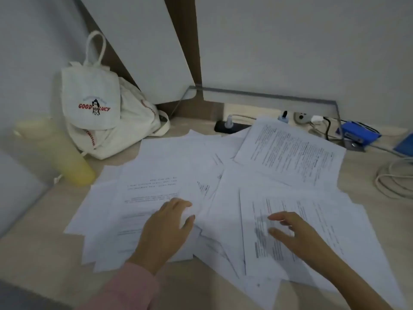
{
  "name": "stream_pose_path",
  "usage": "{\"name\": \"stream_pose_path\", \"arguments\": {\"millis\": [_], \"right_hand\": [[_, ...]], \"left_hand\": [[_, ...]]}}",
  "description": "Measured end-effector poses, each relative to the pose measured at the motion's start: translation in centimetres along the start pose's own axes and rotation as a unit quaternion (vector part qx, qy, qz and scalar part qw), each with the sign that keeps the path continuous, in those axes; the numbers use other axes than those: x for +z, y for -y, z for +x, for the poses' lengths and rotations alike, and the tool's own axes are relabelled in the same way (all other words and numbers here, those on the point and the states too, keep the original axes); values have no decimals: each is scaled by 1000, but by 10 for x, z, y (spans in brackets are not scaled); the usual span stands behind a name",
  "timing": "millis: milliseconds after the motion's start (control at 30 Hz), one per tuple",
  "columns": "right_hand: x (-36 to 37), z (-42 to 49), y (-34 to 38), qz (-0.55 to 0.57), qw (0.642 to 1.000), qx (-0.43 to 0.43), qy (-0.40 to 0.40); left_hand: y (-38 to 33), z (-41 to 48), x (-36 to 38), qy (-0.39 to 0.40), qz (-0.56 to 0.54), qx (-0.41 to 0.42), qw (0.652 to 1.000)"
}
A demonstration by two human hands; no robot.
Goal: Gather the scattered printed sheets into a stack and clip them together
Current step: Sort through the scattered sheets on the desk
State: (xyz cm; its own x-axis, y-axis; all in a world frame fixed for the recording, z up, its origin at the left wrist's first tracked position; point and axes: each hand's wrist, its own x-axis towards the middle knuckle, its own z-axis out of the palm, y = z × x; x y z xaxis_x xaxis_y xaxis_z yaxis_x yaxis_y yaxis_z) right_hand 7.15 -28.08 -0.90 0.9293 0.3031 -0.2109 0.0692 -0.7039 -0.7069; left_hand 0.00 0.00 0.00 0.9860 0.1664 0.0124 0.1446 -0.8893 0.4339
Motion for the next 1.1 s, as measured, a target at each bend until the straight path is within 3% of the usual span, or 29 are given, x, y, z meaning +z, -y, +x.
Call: {"name": "stream_pose_path", "arguments": {"millis": [133, 267, 367, 467, 567, 700, 867, 967, 1100], "right_hand": [[22, -24, -22, -165, 985, -39, 25], [34, -49, -39, -261, 964, -42, 22], [41, -60, -44, -290, 955, -57, 6], [44, -64, -48, -315, 944, -81, -56], [46, -64, -53, -334, 927, -125, -114], [49, -69, -51, -336, 920, -136, -146], [43, -62, -42, -282, 941, -117, -148], [39, -54, -32, -261, 942, -122, -171], [29, -42, -28, -262, 949, -107, -135]], "left_hand": [[22, -45, 38, 58, 26, -79, 995], [36, -59, 61, 36, 77, -115, 990], [40, -58, 68, 16, 121, -66, 990], [40, -54, 67, 54, 176, -40, 982], [47, -52, 62, 26, 215, -2, 976], [43, -59, 50, 17, 151, -34, 988], [24, -56, 24, -178, 64, -74, 979], [15, -41, 9, -330, 19, 5, 944], [-3, -14, 6, -382, -63, 83, 918]]}}
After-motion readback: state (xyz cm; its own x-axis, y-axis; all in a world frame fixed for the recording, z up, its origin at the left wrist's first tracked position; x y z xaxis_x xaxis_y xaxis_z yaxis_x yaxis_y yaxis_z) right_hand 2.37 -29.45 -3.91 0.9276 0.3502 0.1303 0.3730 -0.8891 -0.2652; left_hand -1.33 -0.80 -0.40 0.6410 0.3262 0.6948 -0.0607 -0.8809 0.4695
